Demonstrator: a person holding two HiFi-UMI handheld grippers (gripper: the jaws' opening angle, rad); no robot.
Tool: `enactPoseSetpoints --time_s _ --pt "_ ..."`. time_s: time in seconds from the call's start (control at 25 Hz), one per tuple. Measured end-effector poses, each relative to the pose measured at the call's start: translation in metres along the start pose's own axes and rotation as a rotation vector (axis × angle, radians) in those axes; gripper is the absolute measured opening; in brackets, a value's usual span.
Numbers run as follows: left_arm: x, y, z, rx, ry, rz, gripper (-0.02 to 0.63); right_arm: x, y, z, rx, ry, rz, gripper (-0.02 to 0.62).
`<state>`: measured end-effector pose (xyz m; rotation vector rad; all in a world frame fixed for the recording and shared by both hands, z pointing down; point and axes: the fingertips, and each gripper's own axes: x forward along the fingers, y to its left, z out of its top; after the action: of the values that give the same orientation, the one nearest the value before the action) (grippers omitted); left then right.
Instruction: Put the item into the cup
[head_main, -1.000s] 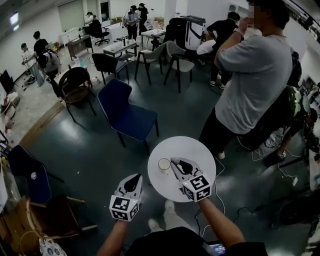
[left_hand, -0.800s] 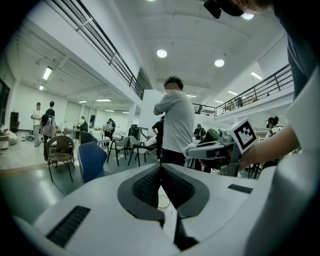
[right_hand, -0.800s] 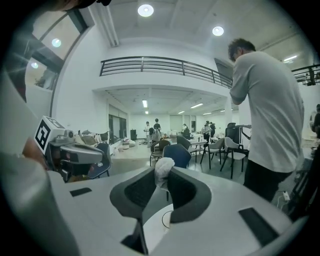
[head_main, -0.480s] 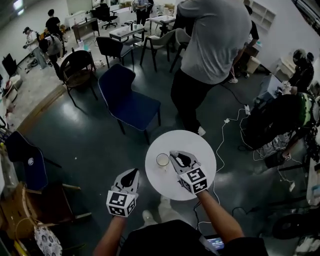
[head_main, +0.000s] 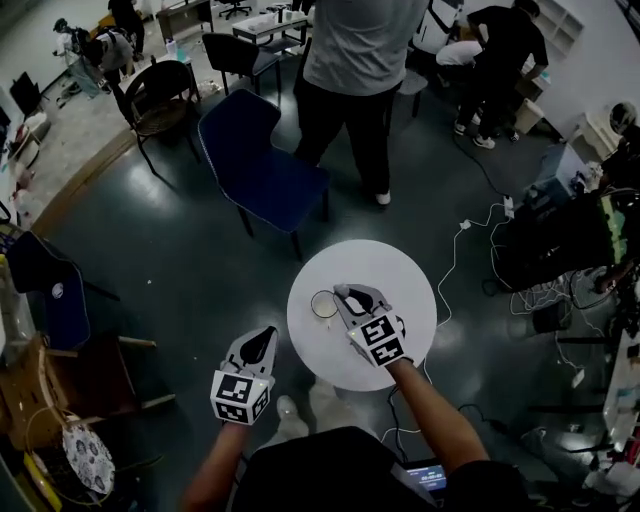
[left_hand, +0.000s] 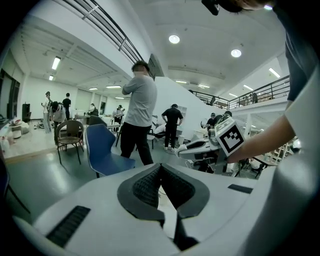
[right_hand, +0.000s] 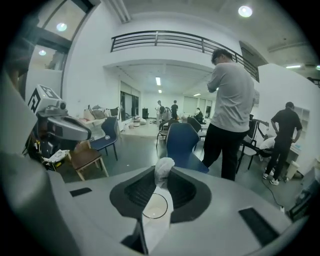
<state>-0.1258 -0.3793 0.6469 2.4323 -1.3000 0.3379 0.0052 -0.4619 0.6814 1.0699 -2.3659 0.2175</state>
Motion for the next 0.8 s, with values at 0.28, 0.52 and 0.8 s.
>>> enactPoseSetpoints --time_s 0.28,0.52,0.8 --pt "0.013 0.009 -0.014 -0.027 0.031 0.039 0.015 0.045 -0.006 -0.034 -0.104 0.088 0.034 0.078" --pt "0.017 0.021 -0.033 -0.057 0.061 0.074 0.015 0.07 -0.001 -0.065 -0.118 0.15 0.055 0.078" --pt "0.028 0.028 -0.041 -0.086 0.077 0.09 0.015 0.097 0.003 -0.097 -0.164 0.223 0.089 0.078"
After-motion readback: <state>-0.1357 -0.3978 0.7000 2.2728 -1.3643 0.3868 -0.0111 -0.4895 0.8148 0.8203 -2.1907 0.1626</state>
